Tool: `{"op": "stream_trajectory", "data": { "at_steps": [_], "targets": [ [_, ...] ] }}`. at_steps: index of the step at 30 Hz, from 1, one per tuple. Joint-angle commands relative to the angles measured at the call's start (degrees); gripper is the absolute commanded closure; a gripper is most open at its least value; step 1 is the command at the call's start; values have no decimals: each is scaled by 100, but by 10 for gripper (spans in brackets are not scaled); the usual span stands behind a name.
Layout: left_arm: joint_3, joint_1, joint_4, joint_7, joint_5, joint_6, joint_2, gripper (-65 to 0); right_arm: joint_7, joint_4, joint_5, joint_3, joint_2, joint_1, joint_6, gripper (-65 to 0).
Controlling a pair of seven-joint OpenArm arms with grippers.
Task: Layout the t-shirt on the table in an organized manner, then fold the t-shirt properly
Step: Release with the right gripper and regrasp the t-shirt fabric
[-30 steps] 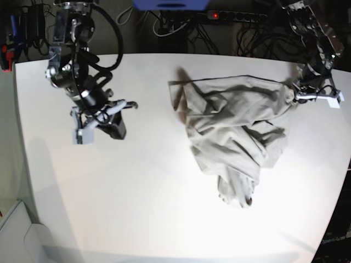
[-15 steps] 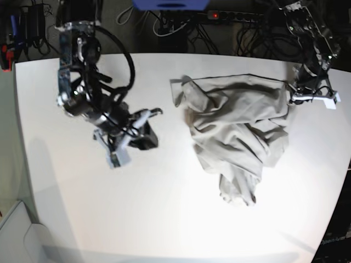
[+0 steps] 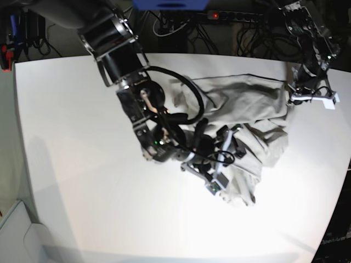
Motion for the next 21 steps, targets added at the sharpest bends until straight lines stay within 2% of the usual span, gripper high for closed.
{"op": "stream_trajectory", "data": {
  "at_steps": [1, 4, 7, 15, 21],
  "targets": [
    [-6, -43, 90, -60, -70, -19, -57, -5, 353, -168, 27, -19, -28, 246, 4, -279],
    [-6, -34, 99, -60, -70, -19, -57, -5, 977, -906, 27, -80, -63, 475, 4, -280],
    [-6, -26, 99, -60, -70, -19, -57, -5, 1276, -1469, 27, -89, -63, 721, 4, -280],
    [-6, -26, 99, -60, -70, -19, -57, -5, 1628, -2040, 27, -98, -63, 879, 4, -277],
    [-6, -26, 99, -60, -88, -10, -57, -4, 1593, -2040, 27, -98, -63, 765, 4, -277]
  ]
}}
